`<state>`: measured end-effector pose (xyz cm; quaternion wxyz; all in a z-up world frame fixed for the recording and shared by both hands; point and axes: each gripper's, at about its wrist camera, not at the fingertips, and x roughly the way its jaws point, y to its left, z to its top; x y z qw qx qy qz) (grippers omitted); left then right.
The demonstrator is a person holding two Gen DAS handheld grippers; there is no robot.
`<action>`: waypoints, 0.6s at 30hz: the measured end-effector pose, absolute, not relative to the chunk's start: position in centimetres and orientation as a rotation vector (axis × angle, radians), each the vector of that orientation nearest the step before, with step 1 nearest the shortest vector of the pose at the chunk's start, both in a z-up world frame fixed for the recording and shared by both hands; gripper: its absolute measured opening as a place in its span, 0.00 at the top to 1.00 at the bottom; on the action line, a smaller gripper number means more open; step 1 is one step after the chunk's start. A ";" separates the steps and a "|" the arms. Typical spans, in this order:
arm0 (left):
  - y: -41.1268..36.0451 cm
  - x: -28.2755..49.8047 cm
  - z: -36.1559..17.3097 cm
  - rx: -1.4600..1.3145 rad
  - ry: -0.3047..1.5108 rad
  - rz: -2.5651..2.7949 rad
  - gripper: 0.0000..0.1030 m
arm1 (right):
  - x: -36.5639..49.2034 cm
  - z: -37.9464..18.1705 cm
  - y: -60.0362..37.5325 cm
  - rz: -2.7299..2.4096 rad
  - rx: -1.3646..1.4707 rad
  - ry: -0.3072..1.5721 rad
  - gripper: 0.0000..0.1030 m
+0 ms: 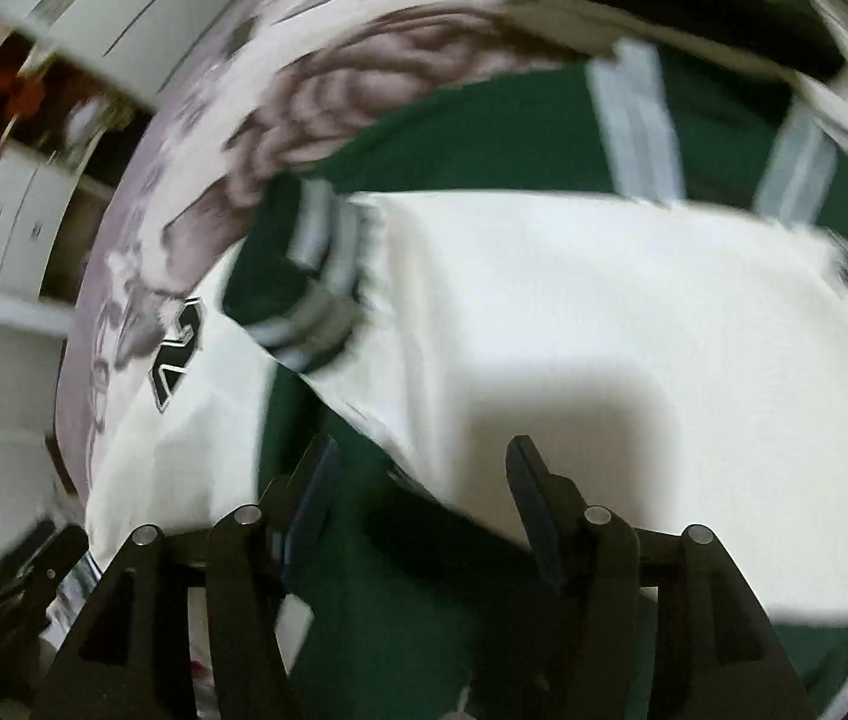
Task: Fold large clothes
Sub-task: 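Fold the held white sleeve across the green jacket body with the right gripper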
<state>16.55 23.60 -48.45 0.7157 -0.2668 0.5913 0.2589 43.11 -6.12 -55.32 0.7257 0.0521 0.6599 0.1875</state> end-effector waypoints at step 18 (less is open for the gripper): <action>35.0 1.7 -58.0 -1.397 1.013 0.808 0.71 | 38.0 -60.2 -10.0 0.196 0.283 1.608 0.41</action>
